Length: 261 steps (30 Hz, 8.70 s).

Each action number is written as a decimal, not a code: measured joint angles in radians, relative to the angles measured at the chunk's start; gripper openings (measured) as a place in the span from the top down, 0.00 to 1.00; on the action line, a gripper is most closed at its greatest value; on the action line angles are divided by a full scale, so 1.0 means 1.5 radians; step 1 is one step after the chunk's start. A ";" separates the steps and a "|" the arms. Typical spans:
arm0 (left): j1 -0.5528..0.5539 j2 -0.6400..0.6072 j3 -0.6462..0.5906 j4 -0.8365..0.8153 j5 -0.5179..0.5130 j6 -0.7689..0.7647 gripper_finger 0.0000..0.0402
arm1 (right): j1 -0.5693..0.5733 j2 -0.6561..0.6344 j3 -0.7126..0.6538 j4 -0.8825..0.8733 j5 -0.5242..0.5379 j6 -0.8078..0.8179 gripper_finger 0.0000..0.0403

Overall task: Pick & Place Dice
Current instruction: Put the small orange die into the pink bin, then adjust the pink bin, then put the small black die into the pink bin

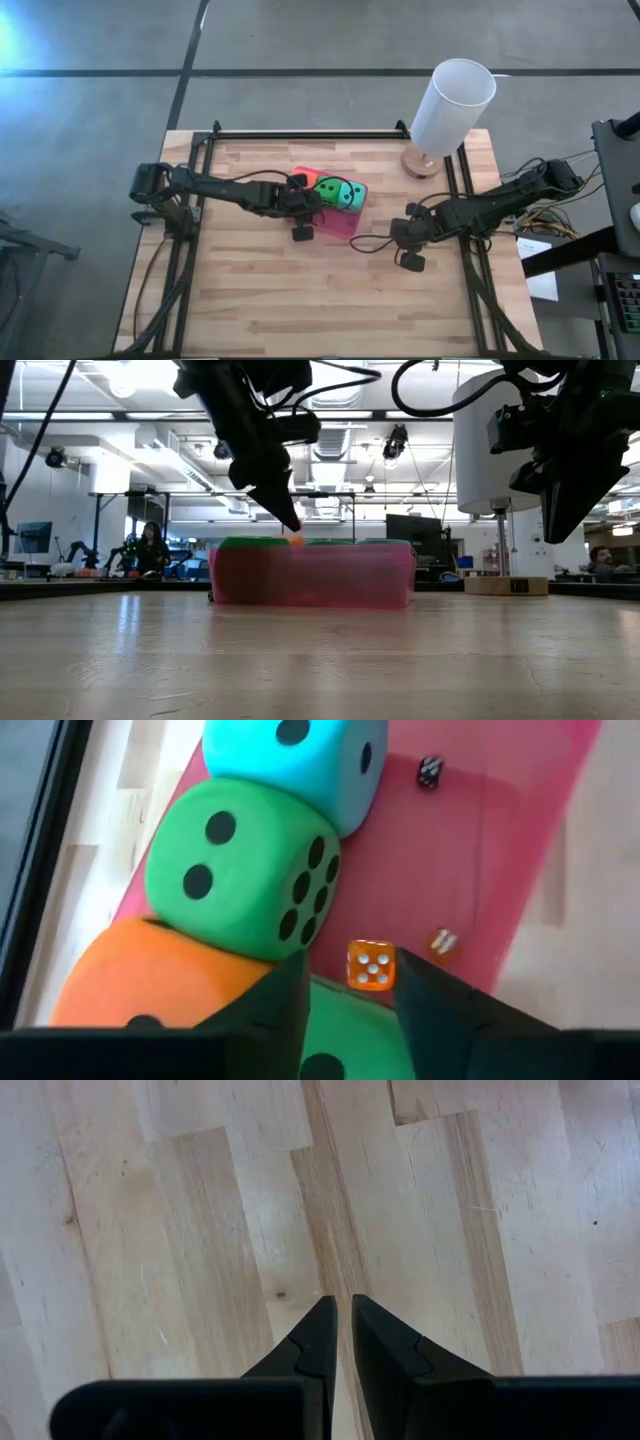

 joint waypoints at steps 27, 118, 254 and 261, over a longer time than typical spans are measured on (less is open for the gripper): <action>0.035 0.000 0.001 -0.042 -0.014 0.004 0.60 | 0.000 0.000 0.000 0.009 0.000 -0.007 0.92; 0.141 -0.206 -0.427 0.275 0.148 0.072 0.71 | 0.000 0.000 0.000 0.034 0.015 -0.035 0.92; 0.154 -0.354 -0.393 0.257 0.108 0.110 0.88 | 0.000 0.000 0.000 0.035 0.016 -0.035 0.92; 0.118 -0.358 -0.336 0.257 0.109 0.110 0.88 | 0.000 0.000 0.000 0.035 0.018 -0.035 0.92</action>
